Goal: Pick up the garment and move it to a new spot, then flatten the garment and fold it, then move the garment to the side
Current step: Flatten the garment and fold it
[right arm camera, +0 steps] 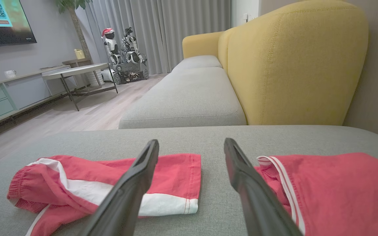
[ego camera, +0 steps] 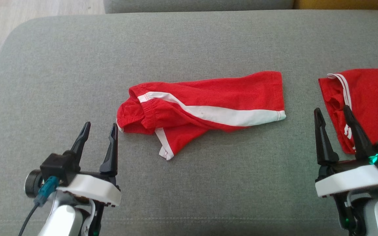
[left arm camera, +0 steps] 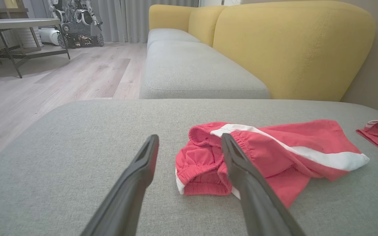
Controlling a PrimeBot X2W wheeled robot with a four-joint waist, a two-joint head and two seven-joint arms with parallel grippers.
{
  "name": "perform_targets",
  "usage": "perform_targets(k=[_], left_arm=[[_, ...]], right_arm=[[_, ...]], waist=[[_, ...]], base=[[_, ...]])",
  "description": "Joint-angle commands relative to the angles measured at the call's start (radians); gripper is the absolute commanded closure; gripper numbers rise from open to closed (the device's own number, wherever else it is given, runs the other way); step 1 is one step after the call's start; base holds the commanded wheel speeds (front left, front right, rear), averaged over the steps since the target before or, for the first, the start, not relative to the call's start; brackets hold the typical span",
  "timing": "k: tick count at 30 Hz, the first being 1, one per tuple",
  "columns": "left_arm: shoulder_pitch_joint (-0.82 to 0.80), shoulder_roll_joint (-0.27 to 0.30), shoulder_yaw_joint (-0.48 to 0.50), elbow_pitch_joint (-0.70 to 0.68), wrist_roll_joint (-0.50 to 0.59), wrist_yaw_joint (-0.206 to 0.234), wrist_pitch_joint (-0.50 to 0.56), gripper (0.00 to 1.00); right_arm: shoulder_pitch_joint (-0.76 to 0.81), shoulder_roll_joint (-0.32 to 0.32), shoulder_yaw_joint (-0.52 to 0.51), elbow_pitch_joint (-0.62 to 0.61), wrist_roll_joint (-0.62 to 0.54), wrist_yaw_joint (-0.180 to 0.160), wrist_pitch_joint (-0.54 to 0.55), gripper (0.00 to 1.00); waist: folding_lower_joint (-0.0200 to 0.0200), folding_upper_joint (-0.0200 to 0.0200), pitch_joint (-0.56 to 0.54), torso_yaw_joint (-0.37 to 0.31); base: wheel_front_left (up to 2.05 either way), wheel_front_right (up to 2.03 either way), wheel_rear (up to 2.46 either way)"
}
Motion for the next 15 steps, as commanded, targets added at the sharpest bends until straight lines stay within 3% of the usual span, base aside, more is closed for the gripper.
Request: perform_targets(k=[1,5,9,15], left_arm=[[-0.031,0.023,0.041,-0.036,-0.006,0.006,0.002,0.0],[-0.073,0.026,0.031,-0.038,-0.005,-0.006,0.019,0.0],[-0.188,0.013,0.007,-0.007,-0.016,-0.044,0.07,0.0],[-0.372,-0.036,-0.022,0.173,-0.089,-0.119,0.197,0.0]], right_arm=[[-0.011,-0.002,0.019,-0.041,-0.008,0.007,0.006,0.0],[-0.017,-0.001,0.019,-0.048,-0.008,0.007,0.009,0.0],[-0.032,0.003,0.021,-0.053,-0.008,0.007,0.012,0.0],[-0.059,0.01,0.035,-0.046,-0.004,0.007,0.006,0.0]], waist=[[0.0,0.0,0.001,0.0],[0.0,0.0,0.015,-0.002],[0.0,0.0,0.045,-0.008],[0.0,0.0,0.09,-0.044]], base=[[0.0,0.0,0.0],[0.0,0.0,0.0],[0.0,0.0,0.0],[0.0,0.0,0.0]])
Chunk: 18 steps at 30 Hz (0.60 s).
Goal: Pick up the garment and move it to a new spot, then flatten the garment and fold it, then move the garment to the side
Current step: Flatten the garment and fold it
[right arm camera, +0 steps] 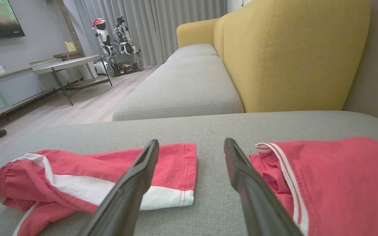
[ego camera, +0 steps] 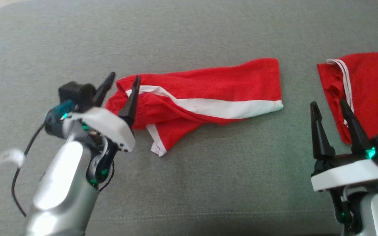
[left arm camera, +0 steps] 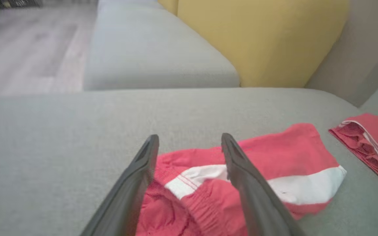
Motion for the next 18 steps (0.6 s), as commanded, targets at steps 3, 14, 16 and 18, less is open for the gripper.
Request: perform_targets(k=[3,14,16,18], left_arm=[[-0.085,-0.004,0.037,0.12,-0.066,-0.034,0.077,0.0],[-0.097,-0.009,0.06,0.23,-0.126,-0.055,0.089,0.0],[-0.097,-0.012,0.058,0.23,-0.143,-0.068,0.093,0.22],[-0.099,-0.011,0.055,0.228,-0.145,-0.073,0.091,1.0]], right_arm=[[-0.045,0.003,0.027,-0.018,0.001,0.007,-0.01,0.0],[-0.041,0.014,0.01,0.006,0.004,0.007,-0.027,0.0],[-0.046,0.016,0.013,0.008,0.007,0.007,-0.027,0.0],[-0.05,0.016,0.015,0.009,0.008,0.007,-0.026,0.0]], waist=[[0.0,0.0,0.029,-0.039],[0.0,0.0,0.034,-0.051],[0.0,0.0,0.034,-0.048],[0.0,0.0,0.036,-0.048]], base=[[0.0,0.0,0.0],[0.0,0.0,0.0],[0.0,0.0,0.0],[0.0,0.0,0.0]])
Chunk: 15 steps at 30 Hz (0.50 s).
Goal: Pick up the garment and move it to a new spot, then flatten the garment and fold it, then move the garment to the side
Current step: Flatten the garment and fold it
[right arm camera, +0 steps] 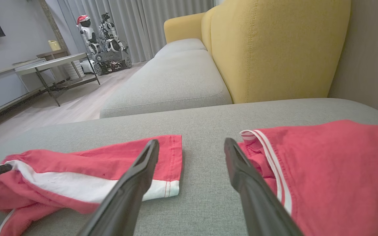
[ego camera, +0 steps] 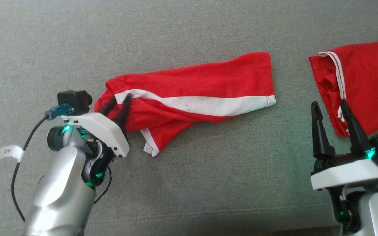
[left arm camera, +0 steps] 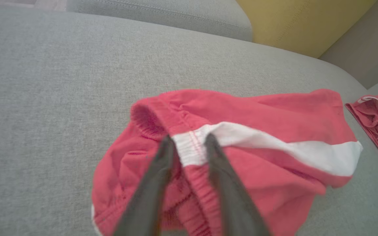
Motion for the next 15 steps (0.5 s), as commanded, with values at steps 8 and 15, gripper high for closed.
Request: perform_targets(k=[8,15], left_arm=[[-0.057,0.029,0.025,-0.061,0.022,-0.001,-0.062,1.0],[-0.073,0.007,-0.012,-0.098,0.039,-0.01,-0.086,1.0]], right_arm=[[-0.104,-0.045,0.055,0.059,-0.006,0.007,0.037,0.0],[-0.249,-0.102,0.132,0.323,0.005,0.007,0.121,0.0]], waist=[[0.0,0.0,0.007,0.014],[0.0,0.0,0.029,0.073]], base=[[0.0,0.0,0.0],[0.0,0.0,0.0]])
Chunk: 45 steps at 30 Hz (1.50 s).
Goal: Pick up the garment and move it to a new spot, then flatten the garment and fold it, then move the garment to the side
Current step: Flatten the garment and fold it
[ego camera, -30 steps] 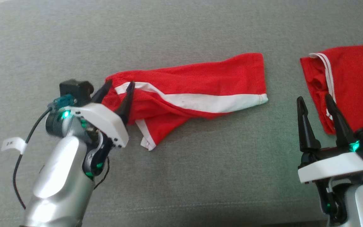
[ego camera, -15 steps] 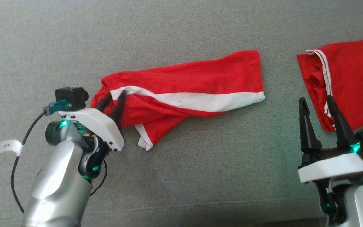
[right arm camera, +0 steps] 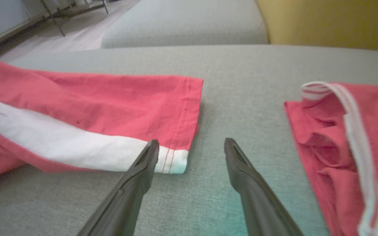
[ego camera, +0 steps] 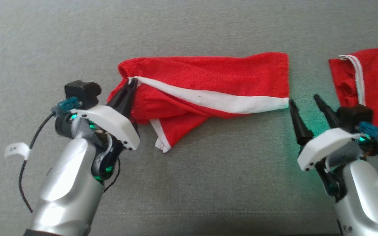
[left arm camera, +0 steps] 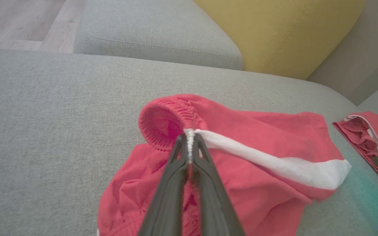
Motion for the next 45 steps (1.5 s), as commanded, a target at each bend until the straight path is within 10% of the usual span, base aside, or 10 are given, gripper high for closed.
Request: perform_targets(k=[1,8,10,18,36,45], left_arm=[[-0.047,0.017,0.025,-0.04,0.011,-0.008,-0.013,1.0],[-0.052,0.007,-0.003,-0.065,0.02,-0.016,-0.028,1.0],[-0.048,0.01,-0.005,-0.068,0.02,-0.017,-0.033,1.0],[-0.024,0.056,0.001,-0.126,0.034,-0.01,-0.047,1.0],[0.003,0.202,0.068,-0.625,0.023,0.052,0.111,1.0],[0.014,0.225,0.085,-0.702,0.015,0.079,0.148,1.0]], right_arm=[[-0.034,-0.014,0.033,0.004,0.01,0.007,0.003,0.0],[-0.117,-0.016,0.091,0.18,0.057,0.007,0.014,0.0],[-0.124,-0.018,0.114,0.199,0.08,0.007,0.011,1.0],[-0.118,-0.058,0.112,0.089,0.128,0.007,-0.087,1.0],[-0.045,-0.071,-0.174,-0.656,0.067,0.007,0.053,1.0],[-0.019,-0.043,-0.193,-0.724,0.071,0.007,0.108,1.0]], waist=[[0.0,0.0,0.013,0.022],[0.0,0.0,0.038,0.051],[0.0,0.0,0.038,0.051],[0.0,0.0,0.012,0.033],[0.0,0.0,-0.136,-0.001],[0.0,0.0,-0.15,-0.01]], base=[[0.0,0.0,0.0],[0.0,0.0,0.0],[0.0,0.0,0.0],[0.0,0.0,0.0],[0.0,0.0,0.0],[0.0,0.0,0.0]])
